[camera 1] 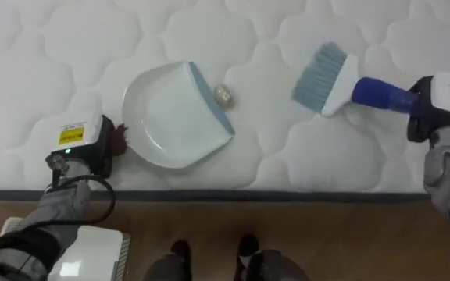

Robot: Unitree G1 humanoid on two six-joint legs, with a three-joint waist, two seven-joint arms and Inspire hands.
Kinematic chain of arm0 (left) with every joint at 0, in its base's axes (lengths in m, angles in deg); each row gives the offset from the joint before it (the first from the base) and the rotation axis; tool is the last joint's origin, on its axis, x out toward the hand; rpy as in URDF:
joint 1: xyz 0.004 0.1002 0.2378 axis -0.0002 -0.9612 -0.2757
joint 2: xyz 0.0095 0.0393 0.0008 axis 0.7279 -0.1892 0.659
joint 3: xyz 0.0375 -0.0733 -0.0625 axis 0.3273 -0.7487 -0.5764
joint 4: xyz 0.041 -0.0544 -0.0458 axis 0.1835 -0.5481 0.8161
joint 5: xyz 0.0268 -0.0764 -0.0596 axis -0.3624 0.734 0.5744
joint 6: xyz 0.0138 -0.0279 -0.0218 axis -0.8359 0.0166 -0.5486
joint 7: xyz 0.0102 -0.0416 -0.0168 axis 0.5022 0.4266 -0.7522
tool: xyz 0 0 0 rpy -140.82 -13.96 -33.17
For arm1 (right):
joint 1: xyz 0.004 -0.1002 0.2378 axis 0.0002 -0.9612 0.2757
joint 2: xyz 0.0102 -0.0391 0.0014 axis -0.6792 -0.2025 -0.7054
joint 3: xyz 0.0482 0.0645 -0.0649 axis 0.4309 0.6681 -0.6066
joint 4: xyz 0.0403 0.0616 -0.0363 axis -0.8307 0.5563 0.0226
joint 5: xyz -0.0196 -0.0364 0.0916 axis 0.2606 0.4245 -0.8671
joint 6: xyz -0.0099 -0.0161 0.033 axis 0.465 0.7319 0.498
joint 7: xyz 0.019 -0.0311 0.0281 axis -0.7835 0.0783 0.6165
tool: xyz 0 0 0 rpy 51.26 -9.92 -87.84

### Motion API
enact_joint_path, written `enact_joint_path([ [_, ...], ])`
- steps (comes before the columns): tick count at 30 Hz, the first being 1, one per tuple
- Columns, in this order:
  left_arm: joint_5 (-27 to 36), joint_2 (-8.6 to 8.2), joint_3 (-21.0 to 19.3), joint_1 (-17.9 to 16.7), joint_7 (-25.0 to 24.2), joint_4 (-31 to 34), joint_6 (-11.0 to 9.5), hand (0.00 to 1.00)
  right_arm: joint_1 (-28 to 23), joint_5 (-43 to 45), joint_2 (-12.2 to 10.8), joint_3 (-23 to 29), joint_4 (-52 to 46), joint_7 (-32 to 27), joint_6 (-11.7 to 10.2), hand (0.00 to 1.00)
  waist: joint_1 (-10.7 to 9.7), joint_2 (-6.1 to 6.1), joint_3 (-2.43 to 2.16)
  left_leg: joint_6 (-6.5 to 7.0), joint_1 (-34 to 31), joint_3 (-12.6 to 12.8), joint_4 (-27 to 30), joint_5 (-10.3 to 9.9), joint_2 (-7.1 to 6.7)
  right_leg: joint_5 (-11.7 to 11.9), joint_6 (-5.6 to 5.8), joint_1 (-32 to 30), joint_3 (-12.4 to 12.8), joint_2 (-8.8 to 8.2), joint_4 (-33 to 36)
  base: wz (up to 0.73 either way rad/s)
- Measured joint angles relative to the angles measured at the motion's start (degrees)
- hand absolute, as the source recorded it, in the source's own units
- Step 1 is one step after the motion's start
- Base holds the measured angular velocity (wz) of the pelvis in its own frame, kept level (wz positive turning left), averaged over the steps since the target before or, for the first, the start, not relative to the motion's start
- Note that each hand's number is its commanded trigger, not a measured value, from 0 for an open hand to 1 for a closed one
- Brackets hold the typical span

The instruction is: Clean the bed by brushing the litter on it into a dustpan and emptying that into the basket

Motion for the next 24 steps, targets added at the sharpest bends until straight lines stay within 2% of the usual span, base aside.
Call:
enact_joint_path([
  [4, -4.1, 1.95, 0.8, -0.1, 0.6, 0.1, 1.0, 1.0, 2.0, 9.9, 1.4, -2.7, -2.3, 0.0, 1.8, 1.0, 0.0, -0.22, 0.06, -0.06, 0.6, 0.1, -0.2, 0.0, 0.2, 0.1, -0.08, 0.6, -0.1, 0.21, -0.3, -0.04],
  [6, -4.6, 3.41, 0.8, -0.7, 0.6, 0.3, 1.5, 1.0, 2.0, 13.7, 2.1, -4.5, -4.9, 0.0, 3.0, 1.0, 0.1, -0.94, 0.23, -0.27, 1.4, -0.1, -1.2, 0.2, 0.29, 0.1, -0.15, 1.4, -0.3, 0.38, -1.5, 0.0],
  [10, -4.8, 5.21, 0.8, -2.2, 0.6, 1.7, 2.2, 1.0, 1.9, 18.0, 2.7, -8.2, -10.5, 1.7, 5.4, 1.0, 0.3, -1.98, 0.13, -0.74, 1.5, -0.2, -2.3, 0.5, 1.03, 0.8, -0.48, 1.9, -0.7, 1.05, -3.1, -0.03],
  [14, -7.0, 6.07, 0.7, -2.3, 0.1, 2.5, 2.2, 1.0, 1.9, 24.1, 3.9, -9.4, -15.4, 4.5, 5.6, 1.0, 0.4, -2.14, 0.03, -0.96, 1.6, -0.3, -2.2, 0.6, 1.47, 1.0, -0.57, 2.6, -0.8, 1.89, -4.3, 0.0],
  [17, -7.3, 6.7, 0.8, -2.6, -1.1, 3.4, 2.2, 1.0, 1.9, 25.8, 3.8, -11.6, -19.2, 6.6, 6.8, 1.0, 0.8, -2.17, 0.03, -1.08, 2.3, -0.3, -2.6, 0.6, 2.05, 1.5, -0.66, 3.8, -1.0, 2.39, -5.8, -0.04],
  [20, -7.6, 6.71, 0.9, -3.1, -2.4, 4.1, 2.2, 1.0, 1.9, 27.0, 3.8, -13.8, -22.5, 7.9, 7.0, 1.0, 1.6, -2.29, -0.03, -1.16, 3.6, -0.1, -3.6, 0.6, 2.06, 1.5, -0.66, 4.6, -1.3, 2.55, -6.2, -0.04],
  [22, -7.6, 6.79, 0.9, -3.2, -3.0, 4.5, 2.2, 1.0, 1.9, 27.4, 3.7, -14.2, -23.9, 8.5, 6.9, 1.0, 1.7, -2.5, -0.15, -1.27, 3.6, -0.2, -3.8, 0.6, 2.06, 1.5, -0.7, 4.7, -1.6, 2.47, -6.4, 0.0],
  [23, -7.6, 6.93, 0.9, -3.4, -3.1, 4.7, 2.2, 1.0, 1.9, 27.4, 3.7, -14.8, -24.2, 8.8, 6.7, 1.0, 2.0, -2.86, -0.4, -1.37, 3.6, -0.2, -4.0, 0.7, 2.07, 1.6, -0.78, 4.7, -1.7, 2.62, -6.8, 0.0],
  [24, -7.7, 7.08, 0.9, -3.6, -3.2, 5.0, 2.2, 1.0, 1.9, 27.5, 3.7, -15.3, -24.8, 8.9, 6.6, 1.0, 2.1, -3.02, -0.46, -1.41, 3.6, -0.3, -4.0, 0.7, 2.12, 1.7, -0.89, 4.9, -2.1, 2.63, -7.1, 0.0],
])
